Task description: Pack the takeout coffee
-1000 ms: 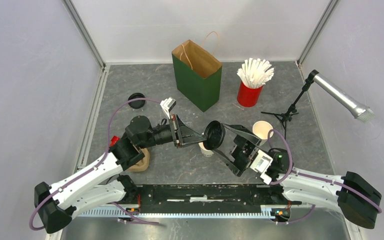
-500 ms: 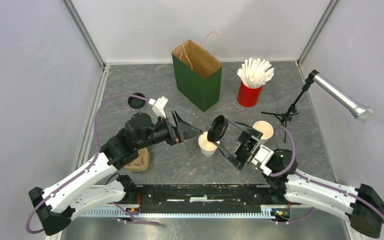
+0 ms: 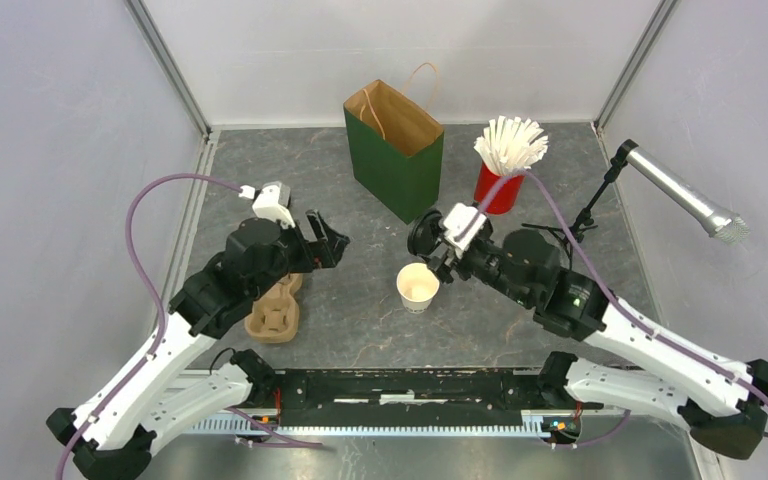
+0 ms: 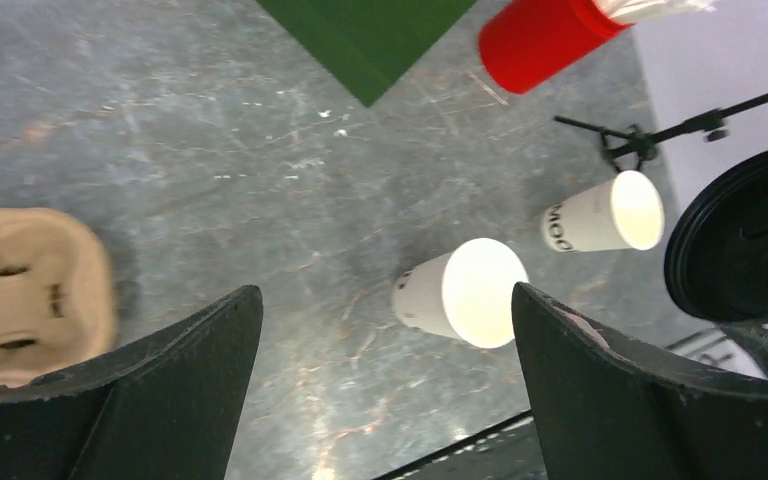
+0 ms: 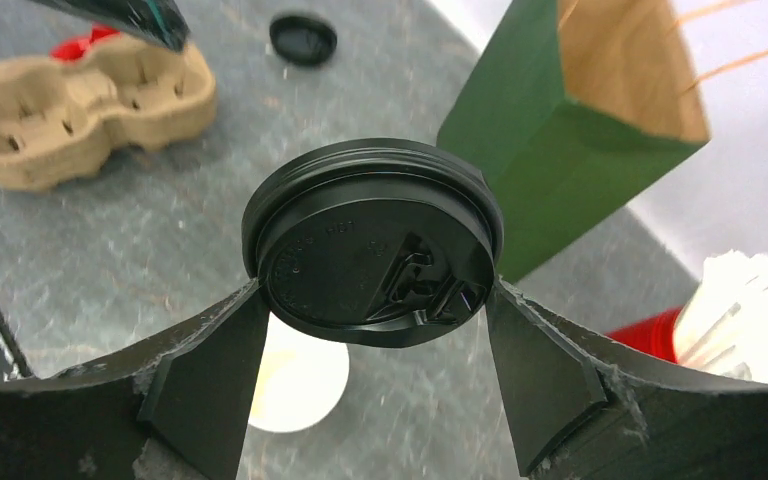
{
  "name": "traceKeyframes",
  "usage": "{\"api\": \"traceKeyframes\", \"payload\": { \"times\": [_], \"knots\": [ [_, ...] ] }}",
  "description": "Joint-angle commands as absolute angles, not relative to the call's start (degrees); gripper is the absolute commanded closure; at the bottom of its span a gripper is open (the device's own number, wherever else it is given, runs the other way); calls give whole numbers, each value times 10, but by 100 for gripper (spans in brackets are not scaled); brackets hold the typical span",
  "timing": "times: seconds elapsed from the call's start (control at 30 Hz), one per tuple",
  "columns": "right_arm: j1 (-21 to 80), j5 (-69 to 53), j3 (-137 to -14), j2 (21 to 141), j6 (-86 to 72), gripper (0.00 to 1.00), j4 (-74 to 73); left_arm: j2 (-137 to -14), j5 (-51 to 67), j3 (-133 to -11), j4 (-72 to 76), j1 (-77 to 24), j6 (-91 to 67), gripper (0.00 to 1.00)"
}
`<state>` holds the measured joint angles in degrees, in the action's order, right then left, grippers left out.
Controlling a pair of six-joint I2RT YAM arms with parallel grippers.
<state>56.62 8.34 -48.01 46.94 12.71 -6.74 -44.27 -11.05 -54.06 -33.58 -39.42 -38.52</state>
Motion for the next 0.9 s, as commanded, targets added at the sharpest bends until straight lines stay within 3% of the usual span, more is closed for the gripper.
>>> {"api": "traceKeyframes", "payload": {
  "times": [0.0, 0.33, 0.87],
  "knots": [
    [568, 111, -586, 537, 65, 19, -321, -408, -183, -566, -380, -390, -272, 0],
    [568, 83, -724, 707, 44, 19, -493, -312, -196, -490, -385, -390, -238, 0],
    [558, 22, -868, 890, 78, 17, -601, -245, -200, -466, -385, -390, -221, 0]
  ]
}}
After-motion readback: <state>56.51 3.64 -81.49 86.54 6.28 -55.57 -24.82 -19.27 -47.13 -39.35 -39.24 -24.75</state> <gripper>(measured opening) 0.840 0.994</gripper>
